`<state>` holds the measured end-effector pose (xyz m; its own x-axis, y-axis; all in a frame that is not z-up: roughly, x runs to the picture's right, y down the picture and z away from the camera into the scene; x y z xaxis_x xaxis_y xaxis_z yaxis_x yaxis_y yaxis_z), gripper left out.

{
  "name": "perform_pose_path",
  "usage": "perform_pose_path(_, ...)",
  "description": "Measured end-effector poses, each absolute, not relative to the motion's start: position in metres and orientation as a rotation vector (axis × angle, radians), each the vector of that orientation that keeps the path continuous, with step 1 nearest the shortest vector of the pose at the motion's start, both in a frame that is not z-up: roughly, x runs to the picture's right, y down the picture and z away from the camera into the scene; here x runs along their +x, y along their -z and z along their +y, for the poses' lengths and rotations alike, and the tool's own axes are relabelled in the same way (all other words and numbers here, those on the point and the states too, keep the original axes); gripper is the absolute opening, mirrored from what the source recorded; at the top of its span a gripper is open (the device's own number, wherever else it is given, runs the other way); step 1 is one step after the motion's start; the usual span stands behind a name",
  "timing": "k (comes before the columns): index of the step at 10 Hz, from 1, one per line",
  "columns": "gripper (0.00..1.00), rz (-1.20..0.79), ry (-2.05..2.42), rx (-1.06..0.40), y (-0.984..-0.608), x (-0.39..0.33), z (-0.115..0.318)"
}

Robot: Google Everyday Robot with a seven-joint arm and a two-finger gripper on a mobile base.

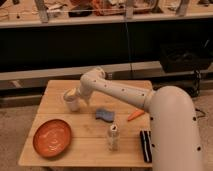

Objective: Pick up the ceramic cup

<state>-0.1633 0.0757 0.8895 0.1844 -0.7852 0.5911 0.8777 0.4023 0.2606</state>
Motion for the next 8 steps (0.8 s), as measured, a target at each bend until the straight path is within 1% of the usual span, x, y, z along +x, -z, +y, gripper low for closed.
perform_pose_path(8, 0.80, -0.742, 1.184, -0.149, -0.8921, -0.1625, 0.0780)
